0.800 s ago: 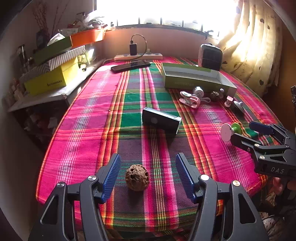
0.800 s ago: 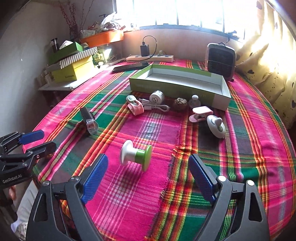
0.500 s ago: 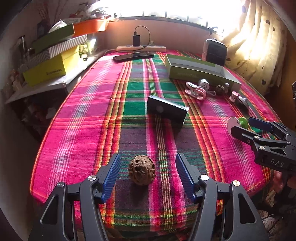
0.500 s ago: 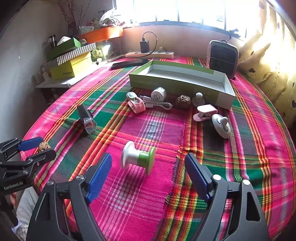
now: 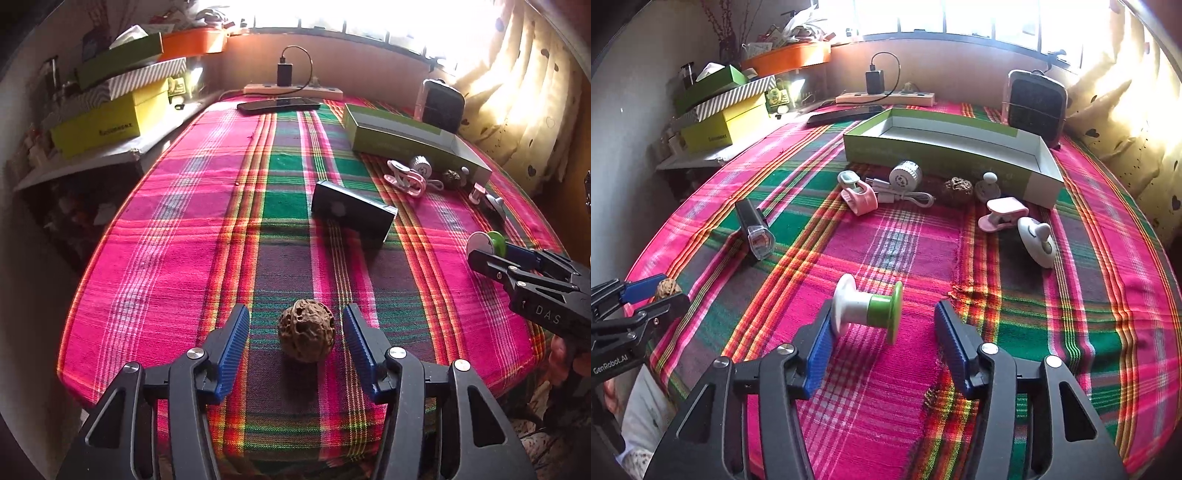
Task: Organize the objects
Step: 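Close the left tool on the walnut while the right tool grasps the white-green spool, then carry the walnut and spool with both tools over the open box tray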
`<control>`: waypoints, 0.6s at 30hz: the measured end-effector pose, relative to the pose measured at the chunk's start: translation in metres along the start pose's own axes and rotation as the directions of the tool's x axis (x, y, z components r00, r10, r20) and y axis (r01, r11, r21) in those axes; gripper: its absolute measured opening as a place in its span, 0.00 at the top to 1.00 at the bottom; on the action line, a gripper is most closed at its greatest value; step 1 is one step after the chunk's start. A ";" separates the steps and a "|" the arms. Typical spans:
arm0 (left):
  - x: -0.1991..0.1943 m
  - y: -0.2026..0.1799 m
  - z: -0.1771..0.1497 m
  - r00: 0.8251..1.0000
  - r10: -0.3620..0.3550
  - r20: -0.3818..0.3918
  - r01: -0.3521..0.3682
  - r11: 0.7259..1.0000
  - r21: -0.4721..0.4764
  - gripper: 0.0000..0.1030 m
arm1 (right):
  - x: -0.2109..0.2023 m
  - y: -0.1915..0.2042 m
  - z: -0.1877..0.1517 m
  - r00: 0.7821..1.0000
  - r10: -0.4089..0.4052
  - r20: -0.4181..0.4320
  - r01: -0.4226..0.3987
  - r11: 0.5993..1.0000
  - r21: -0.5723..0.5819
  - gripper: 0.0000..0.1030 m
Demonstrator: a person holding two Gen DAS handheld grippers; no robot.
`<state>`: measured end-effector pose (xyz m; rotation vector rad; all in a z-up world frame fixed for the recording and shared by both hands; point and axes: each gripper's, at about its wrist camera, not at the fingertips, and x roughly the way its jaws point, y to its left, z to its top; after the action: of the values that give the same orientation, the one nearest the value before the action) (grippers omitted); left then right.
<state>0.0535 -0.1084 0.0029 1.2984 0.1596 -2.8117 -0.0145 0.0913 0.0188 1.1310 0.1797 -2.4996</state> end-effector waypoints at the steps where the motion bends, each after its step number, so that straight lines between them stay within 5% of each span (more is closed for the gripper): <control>1: 0.000 0.001 0.001 1.000 -0.002 0.000 0.002 1.000 -0.003 0.54 | 0.000 0.000 0.000 1.000 -0.001 0.000 0.001 1.000 0.001 0.51; 10: 0.000 -0.002 0.002 1.000 -0.003 0.001 0.003 1.000 0.014 0.73 | 0.001 0.003 0.002 1.000 -0.003 -0.002 0.003 1.000 -0.013 0.65; 18: 0.002 -0.005 0.005 1.000 -0.012 -0.002 0.012 1.000 0.025 0.73 | 0.001 0.003 0.003 1.000 -0.002 -0.002 0.002 1.000 -0.012 0.68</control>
<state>0.0487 -0.1043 0.0049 1.3089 0.1334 -2.8314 -0.0163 0.0871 0.0202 1.1294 0.1959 -2.4962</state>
